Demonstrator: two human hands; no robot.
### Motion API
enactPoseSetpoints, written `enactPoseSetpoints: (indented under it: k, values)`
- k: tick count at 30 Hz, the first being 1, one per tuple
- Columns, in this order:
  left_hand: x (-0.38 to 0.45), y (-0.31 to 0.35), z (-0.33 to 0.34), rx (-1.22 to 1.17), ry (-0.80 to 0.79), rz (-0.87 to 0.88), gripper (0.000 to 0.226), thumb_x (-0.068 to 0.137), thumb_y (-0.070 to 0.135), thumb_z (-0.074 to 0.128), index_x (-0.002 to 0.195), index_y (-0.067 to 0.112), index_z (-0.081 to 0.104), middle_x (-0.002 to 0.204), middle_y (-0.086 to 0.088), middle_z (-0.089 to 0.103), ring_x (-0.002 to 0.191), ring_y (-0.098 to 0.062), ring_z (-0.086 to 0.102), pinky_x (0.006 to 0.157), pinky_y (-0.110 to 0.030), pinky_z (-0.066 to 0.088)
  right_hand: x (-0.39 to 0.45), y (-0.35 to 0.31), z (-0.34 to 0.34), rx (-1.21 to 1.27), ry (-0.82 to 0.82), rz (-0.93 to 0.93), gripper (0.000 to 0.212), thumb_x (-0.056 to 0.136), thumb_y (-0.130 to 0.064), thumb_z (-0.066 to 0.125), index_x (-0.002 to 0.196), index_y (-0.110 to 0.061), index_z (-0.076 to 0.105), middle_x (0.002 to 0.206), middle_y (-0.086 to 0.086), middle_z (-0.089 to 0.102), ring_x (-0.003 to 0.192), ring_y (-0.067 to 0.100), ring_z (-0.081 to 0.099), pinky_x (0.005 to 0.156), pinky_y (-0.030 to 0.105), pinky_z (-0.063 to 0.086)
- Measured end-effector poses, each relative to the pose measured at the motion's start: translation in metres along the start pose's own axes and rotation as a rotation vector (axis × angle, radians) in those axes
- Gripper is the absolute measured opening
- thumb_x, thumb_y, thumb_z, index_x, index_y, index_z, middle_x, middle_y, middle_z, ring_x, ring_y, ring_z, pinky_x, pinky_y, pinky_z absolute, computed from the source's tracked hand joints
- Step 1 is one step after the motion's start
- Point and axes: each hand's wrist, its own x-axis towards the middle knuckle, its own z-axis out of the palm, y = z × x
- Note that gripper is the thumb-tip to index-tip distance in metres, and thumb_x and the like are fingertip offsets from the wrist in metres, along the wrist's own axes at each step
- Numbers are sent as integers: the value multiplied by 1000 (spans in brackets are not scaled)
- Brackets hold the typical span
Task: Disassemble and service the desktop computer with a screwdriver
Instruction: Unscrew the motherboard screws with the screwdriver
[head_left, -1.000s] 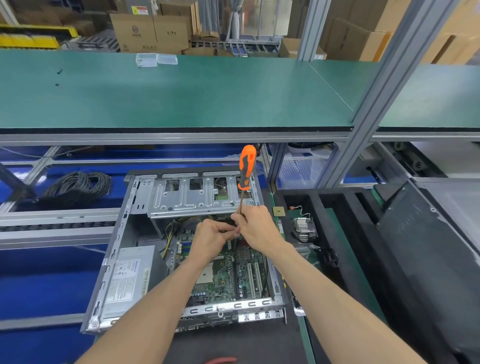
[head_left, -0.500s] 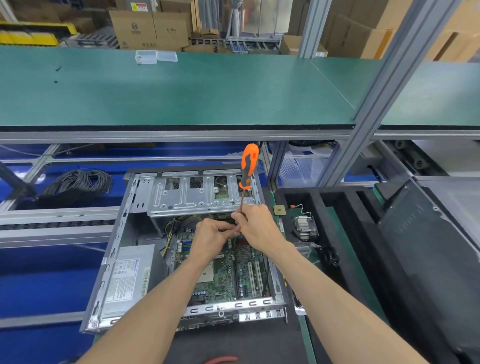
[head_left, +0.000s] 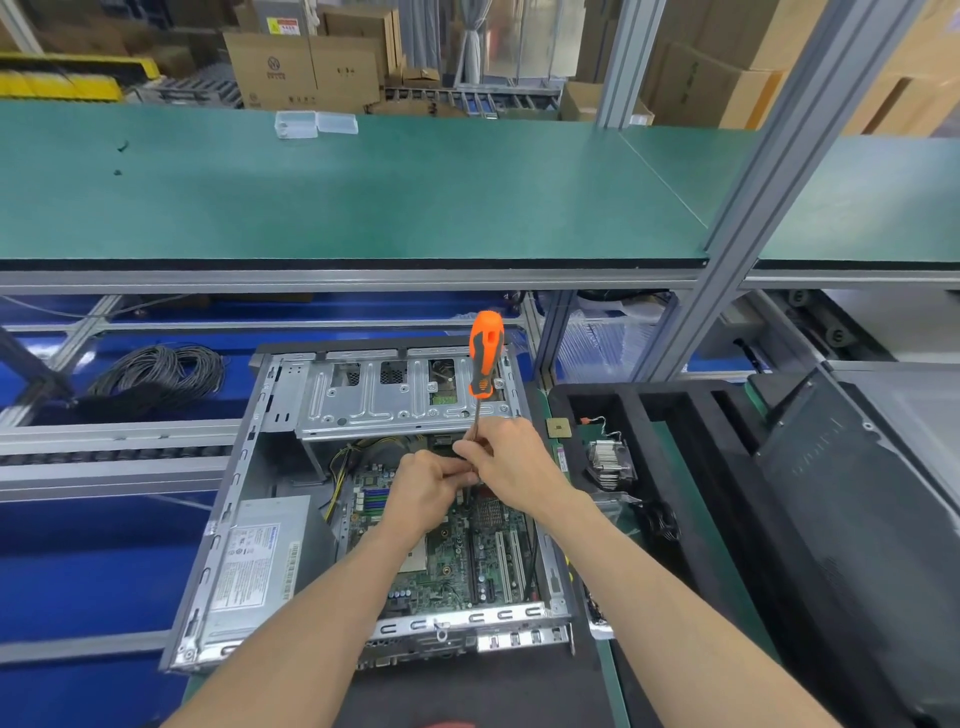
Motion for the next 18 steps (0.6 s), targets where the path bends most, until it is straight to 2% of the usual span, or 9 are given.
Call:
enactPoseSetpoints:
  k: [2, 4, 6, 8, 9, 11, 14, 16, 18]
  values:
    - [1, -1, 2, 3, 0, -19, 7, 87, 16, 75, 90, 17, 82, 42, 18, 51, 45, -5, 37, 52, -19, 33, -5, -7, -4, 136, 139, -23, 16, 89, -35, 70, 89, -22, 62, 74, -4, 65, 70, 15, 61, 66, 35, 52]
    - [2, 1, 4, 11, -23, -31, 9, 88, 19, 75, 93, 17, 82, 58, 6, 69, 54, -7, 46, 63, -26, 44, -7, -21, -14, 278, 341, -121, 24, 85, -40, 72, 93, -32, 52, 79, -9, 60, 71, 9, 58, 65, 27, 49]
    - [2, 2, 6, 21, -28, -51, 12, 88, 21, 76, 97, 16, 81, 81, -5, 78, 69, -16, 63, 75, -26, 49, -5, -36, -27, 312, 517, -239, 32, 86, -44, 73, 99, -27, 49, 80, -8, 58, 72, 12, 57, 65, 25, 47]
    - [2, 2, 7, 16, -14, -65, 14, 86, 20, 77, 98, 14, 81, 85, -4, 78, 65, -3, 64, 73, -15, 47, -1, -47, -37, 277, 596, -249, 34, 88, -42, 73, 102, -24, 48, 71, -2, 54, 64, 16, 51, 61, 26, 44]
    - [2, 2, 8, 14, -12, -66, 14, 86, 20, 77, 97, 13, 81, 80, -4, 77, 54, 4, 57, 65, -8, 41, -1, -51, -40, 255, 584, -229, 32, 89, -40, 72, 101, -22, 49, 67, 0, 53, 61, 18, 48, 60, 28, 43]
    - [1, 2, 8, 21, -14, -71, 12, 86, 19, 77, 95, 13, 81, 76, -1, 76, 47, 4, 52, 58, -4, 35, -1, -55, -45, 225, 485, -196, 27, 92, -33, 72, 99, -16, 52, 63, 5, 55, 56, 21, 45, 59, 36, 43]
    - [0, 2, 5, 40, -22, -78, 11, 87, 20, 76, 96, 15, 81, 90, 2, 78, 72, -9, 69, 70, -8, 42, 1, -59, -57, 167, 281, -181, 23, 94, -29, 68, 104, -11, 59, 71, 7, 65, 61, 24, 54, 67, 42, 49]
    - [-1, 3, 4, 50, -19, -70, 10, 87, 18, 77, 95, 14, 81, 97, 1, 77, 87, -9, 70, 82, -8, 43, 3, -62, -68, 204, 108, -191, 22, 96, -21, 66, 115, -11, 61, 87, 2, 74, 79, 16, 68, 84, 44, 54]
    - [-2, 3, 2, 72, -17, -67, 11, 86, 18, 77, 95, 13, 81, 100, 0, 77, 95, -10, 69, 89, -14, 44, 4, -67, -72, 284, -59, -209, 31, 96, -9, 62, 127, -9, 56, 97, -2, 77, 97, 9, 71, 100, 39, 52]
